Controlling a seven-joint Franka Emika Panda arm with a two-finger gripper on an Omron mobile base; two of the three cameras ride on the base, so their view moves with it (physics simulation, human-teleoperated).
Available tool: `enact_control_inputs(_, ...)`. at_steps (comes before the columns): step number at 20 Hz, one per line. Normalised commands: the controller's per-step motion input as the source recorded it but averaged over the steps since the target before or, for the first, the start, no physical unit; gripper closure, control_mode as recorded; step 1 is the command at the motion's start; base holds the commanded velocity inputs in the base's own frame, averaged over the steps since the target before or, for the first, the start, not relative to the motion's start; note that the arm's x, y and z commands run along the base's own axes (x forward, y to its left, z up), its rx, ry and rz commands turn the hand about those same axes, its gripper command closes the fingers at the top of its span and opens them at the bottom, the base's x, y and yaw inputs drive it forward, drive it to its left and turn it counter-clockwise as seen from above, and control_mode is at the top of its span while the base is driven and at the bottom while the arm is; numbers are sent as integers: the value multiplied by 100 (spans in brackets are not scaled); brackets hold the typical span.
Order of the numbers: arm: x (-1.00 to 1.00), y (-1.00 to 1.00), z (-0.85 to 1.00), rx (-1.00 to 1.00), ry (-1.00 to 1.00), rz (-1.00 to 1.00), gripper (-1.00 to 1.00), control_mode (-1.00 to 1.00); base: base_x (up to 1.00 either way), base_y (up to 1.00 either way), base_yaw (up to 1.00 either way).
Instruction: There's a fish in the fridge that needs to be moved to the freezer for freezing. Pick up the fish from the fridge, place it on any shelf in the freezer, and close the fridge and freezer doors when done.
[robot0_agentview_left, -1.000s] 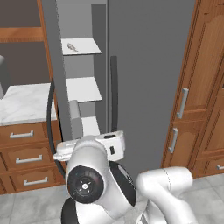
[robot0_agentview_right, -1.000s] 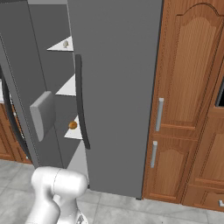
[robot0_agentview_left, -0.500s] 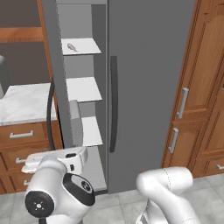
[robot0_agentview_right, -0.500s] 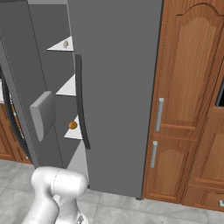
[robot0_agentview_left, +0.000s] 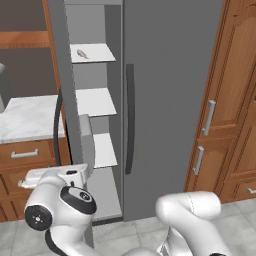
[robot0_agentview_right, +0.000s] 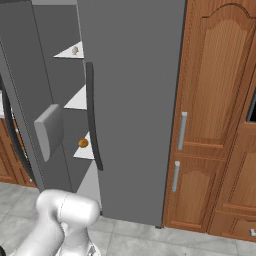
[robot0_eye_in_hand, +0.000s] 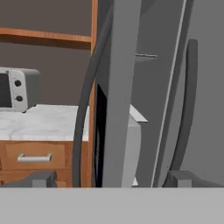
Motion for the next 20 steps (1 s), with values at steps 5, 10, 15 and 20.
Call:
enact_control_inputs(5,41,20,-21,0,-1,0,-100,-100,0,0,0)
enact_control_inputs(10,22,60,-25,0,-1,0,-100,-100,0,0,0)
enact_control_inputs(15,49,47,-25,0,-2,0,-100,-100,0,0,0)
enact_control_inputs(20,57,7,-36,0,0,-2,-100,-100,0,0,0)
